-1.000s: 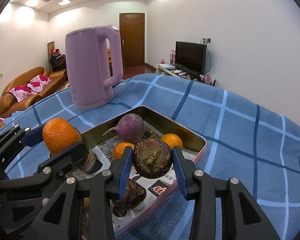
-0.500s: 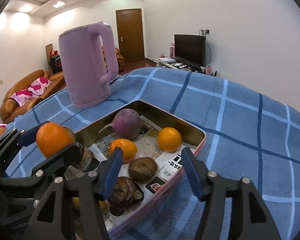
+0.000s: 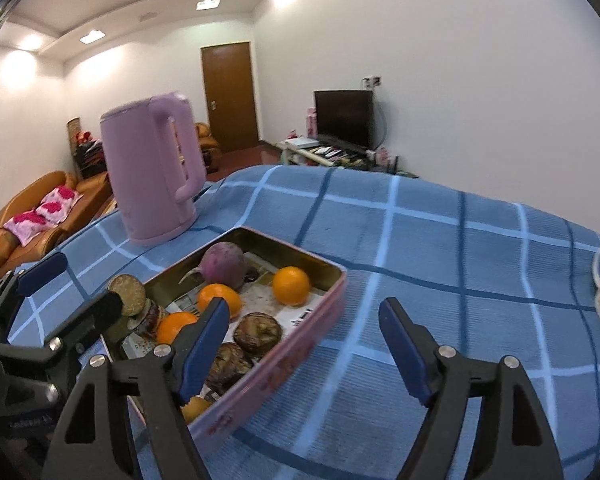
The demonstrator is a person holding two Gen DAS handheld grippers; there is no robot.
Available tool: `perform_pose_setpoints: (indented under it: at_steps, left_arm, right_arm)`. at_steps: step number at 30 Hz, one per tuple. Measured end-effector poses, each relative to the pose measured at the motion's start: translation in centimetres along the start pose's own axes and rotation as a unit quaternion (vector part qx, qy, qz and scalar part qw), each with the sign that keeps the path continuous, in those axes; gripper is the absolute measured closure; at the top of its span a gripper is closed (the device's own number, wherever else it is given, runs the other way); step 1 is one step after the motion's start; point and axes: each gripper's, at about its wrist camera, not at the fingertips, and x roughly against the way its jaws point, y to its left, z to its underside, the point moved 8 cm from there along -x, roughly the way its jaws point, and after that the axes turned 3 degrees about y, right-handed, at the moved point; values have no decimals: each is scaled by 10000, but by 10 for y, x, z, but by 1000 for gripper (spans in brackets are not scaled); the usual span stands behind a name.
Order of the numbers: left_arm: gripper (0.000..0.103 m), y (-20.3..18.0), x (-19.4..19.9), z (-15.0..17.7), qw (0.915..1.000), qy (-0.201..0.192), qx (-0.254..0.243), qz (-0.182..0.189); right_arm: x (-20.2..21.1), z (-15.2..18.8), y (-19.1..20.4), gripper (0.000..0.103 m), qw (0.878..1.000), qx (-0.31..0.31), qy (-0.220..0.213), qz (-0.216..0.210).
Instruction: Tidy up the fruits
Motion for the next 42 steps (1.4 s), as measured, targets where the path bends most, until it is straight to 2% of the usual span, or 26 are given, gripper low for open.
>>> perform_pose_setpoints:
  at_steps: [13, 42]
  left_arm:
    - [0, -10, 13, -4, 9999, -103, -83, -5]
    - [0, -21, 20, -5, 9998, -103, -194, -3]
  right_arm:
    - [35, 1, -9, 24, 9995, -22, -289, 132]
    - [43, 4, -7, 23, 9992, 16, -368, 152]
